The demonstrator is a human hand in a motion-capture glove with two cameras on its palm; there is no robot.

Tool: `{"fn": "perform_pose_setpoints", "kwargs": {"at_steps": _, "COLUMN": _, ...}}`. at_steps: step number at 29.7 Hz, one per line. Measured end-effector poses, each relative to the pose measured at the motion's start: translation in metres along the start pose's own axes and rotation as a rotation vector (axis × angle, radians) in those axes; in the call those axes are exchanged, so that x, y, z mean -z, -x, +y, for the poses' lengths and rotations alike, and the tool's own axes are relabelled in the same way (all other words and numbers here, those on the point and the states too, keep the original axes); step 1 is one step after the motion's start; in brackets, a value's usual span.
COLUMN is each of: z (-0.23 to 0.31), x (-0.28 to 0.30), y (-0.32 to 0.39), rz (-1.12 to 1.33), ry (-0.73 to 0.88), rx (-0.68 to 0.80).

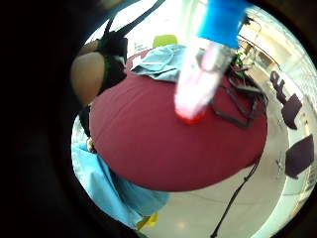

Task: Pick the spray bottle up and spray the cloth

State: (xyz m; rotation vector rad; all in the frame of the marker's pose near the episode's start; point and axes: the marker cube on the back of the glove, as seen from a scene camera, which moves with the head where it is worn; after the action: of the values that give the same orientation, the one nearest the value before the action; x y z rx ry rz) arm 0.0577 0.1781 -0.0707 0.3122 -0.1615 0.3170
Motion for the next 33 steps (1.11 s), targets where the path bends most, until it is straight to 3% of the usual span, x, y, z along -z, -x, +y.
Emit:
{"fn": "perform_pose_setpoints", "kwargs": {"at_steps": 8, "z": 0.0, "x": 0.011, "y": -0.049, "rz": -0.315, "ry": -0.115, "rx": -0.189}}
{"fn": "perform_pose_setpoints", "kwargs": {"at_steps": 14, "z": -0.015, "x": 0.006, "y": -0.088, "rz": -0.376, "ry": -0.167, "rx": -0.32}}
{"fn": "perform_pose_setpoints", "kwargs": {"at_steps": 19, "z": -0.037, "x": -0.001, "y": -0.114, "rz": -0.453, "ry": -0.271, "rx": -0.378}}
{"fn": "perform_pose_setpoints", "kwargs": {"at_steps": 25, "z": -0.061, "x": -0.013, "y": -0.129, "rz": -0.617, "ry": -0.283, "rx": -0.451}}
{"fn": "perform_pose_setpoints", "kwargs": {"at_steps": 33, "z": -0.094, "x": -0.023, "y": -0.135, "rz": -0.659, "ry": -0.247, "rx": -0.444}}
